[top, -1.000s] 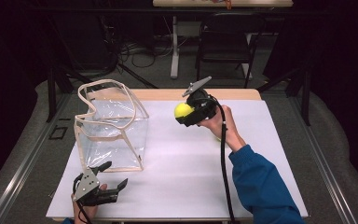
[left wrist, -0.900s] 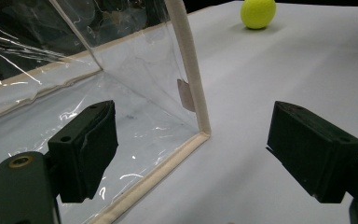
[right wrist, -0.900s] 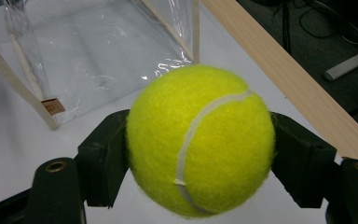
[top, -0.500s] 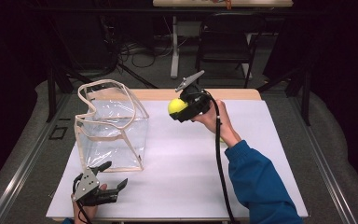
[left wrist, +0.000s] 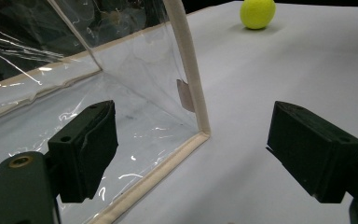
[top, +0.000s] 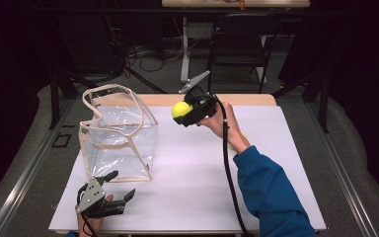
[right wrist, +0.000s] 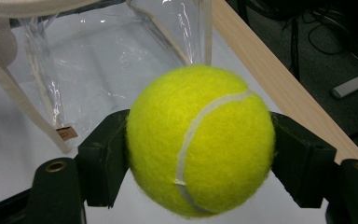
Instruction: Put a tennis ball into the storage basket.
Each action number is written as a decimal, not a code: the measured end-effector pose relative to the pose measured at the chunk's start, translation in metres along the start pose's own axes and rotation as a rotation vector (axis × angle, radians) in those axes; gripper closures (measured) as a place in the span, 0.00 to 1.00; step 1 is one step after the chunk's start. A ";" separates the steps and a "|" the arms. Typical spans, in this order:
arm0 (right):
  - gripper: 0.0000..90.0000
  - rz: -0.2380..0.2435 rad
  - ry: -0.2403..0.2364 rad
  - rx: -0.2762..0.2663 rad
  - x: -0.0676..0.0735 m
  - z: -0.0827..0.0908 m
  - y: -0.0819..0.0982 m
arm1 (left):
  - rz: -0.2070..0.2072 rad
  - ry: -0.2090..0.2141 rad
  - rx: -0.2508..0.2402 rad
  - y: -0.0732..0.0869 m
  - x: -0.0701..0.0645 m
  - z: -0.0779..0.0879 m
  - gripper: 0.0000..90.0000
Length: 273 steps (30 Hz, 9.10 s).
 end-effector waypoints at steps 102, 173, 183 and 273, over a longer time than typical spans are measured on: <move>0.29 0.102 -0.030 -0.155 0.033 -0.014 -0.087 | 0.002 0.008 -0.016 -0.001 0.000 0.002 0.18; 0.29 0.153 -0.086 -0.129 0.062 -0.077 -0.124 | 0.012 0.008 -0.021 -0.001 0.001 0.003 0.18; 0.29 0.154 -0.099 -0.075 0.065 -0.088 -0.122 | 0.012 0.008 -0.023 -0.002 0.001 0.003 0.18; 0.01 -0.010 -0.076 -0.062 0.017 -0.002 0.005 | 0.006 0.013 -0.020 -0.002 -0.001 0.003 0.18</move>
Point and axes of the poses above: each handheld gripper's, and its own axes: z roughly backward along the jaws, y roughly out of its underside, x roughly to its left, the point moved 7 cm from there along -z, roughly forward along the jaws, and after that the axes turned 11 degrees about -y, right-handed, at the moved point
